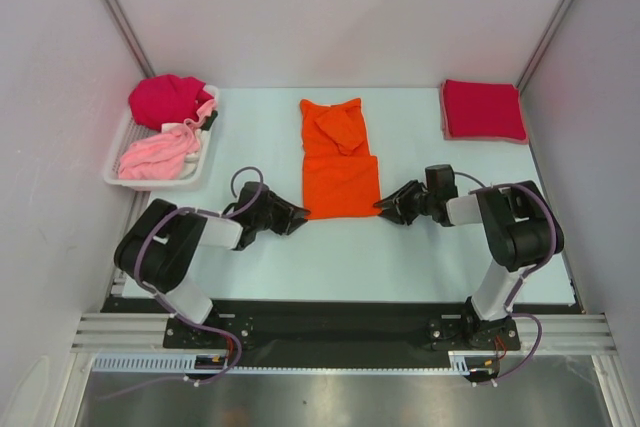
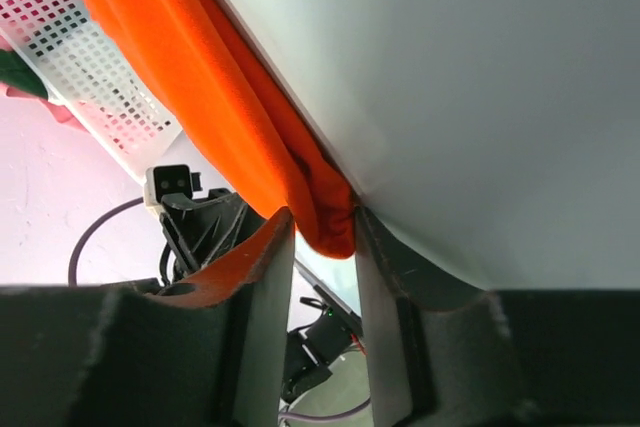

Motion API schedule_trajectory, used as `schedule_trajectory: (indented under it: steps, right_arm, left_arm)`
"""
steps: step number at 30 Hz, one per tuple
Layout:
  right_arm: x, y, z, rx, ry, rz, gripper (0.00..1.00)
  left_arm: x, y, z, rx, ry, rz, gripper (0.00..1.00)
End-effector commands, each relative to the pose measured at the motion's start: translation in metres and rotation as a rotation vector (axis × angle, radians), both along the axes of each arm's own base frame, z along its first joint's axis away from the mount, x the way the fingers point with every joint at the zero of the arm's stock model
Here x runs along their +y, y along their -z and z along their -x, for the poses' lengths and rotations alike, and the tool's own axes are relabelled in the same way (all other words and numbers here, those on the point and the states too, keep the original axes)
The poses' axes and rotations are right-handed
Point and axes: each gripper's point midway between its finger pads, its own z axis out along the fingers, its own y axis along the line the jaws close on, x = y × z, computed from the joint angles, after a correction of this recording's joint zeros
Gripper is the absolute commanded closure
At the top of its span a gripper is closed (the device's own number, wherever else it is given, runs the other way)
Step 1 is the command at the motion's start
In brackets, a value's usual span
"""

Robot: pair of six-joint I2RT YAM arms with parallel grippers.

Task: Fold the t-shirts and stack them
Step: Fold the tshirt

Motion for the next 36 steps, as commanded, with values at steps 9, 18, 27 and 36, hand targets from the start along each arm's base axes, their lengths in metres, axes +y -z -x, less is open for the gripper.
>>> schedule_trajectory:
  steps: [9,18,27,36]
  right_arm:
    - [0.000,0.016,0.008,0.038,-0.013,0.013,0.94]
    - [-0.004,0.018,0.050,0.020,-0.138,0.074,1.00]
    - [-0.004,0.002,0.115,-0.042,-0.225,0.129,1.00]
    - [-0.016,-0.003,0.173,-0.056,-0.250,0.164,0.94]
  left_arm:
    - [0.001,0.012,0.003,0.009,0.004,-0.014,1.00]
    - [0.001,-0.002,0.034,-0.046,0.135,-0.071,1.00]
    - [0.008,0.009,0.112,-0.001,0.183,-0.049,1.00]
    - [0.016,0.009,0.158,-0.031,0.182,0.001,0.93]
